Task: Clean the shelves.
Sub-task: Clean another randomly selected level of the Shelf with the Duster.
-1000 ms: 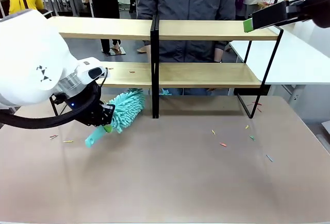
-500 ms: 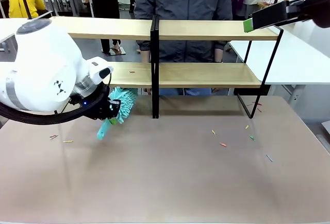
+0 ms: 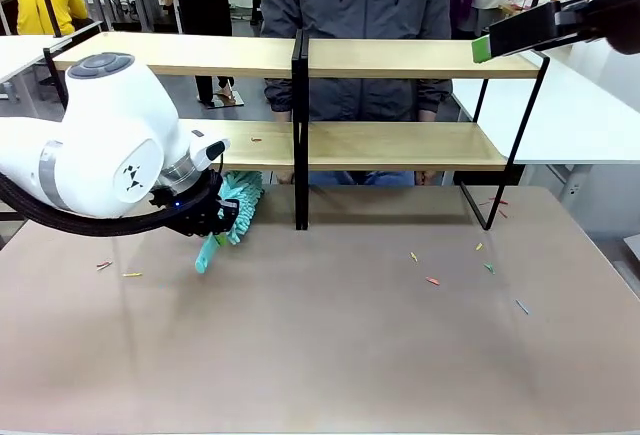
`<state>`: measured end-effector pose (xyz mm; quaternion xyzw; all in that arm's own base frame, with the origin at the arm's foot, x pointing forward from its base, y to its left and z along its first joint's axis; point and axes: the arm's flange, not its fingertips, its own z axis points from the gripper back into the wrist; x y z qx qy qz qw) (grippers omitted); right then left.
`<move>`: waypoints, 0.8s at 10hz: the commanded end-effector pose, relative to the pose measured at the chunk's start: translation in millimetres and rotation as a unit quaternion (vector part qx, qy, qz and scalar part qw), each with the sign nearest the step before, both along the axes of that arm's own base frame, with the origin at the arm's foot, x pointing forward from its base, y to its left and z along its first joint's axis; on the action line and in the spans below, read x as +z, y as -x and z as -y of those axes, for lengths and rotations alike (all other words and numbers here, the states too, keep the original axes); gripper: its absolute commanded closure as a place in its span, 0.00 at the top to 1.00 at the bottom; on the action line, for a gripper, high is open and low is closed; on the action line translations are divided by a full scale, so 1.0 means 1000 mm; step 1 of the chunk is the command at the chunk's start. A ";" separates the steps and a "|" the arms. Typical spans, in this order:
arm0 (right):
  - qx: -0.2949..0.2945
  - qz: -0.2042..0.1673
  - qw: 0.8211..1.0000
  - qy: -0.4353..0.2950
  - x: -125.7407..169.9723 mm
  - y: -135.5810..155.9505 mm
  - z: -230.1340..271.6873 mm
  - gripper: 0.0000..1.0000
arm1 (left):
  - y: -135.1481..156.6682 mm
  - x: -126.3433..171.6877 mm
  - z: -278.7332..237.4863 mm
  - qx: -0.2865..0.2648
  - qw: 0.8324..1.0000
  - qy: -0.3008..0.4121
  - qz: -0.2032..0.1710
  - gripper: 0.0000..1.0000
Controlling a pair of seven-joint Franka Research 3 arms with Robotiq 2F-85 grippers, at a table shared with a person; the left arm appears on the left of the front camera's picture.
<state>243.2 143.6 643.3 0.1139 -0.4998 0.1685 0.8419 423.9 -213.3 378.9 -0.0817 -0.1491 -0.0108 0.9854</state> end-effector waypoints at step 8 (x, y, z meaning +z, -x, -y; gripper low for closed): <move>0.000 0.000 1.000 -0.001 0.001 -0.001 0.000 1.00 | -0.005 0.006 -0.042 0.256 0.964 -0.026 -0.063 0.12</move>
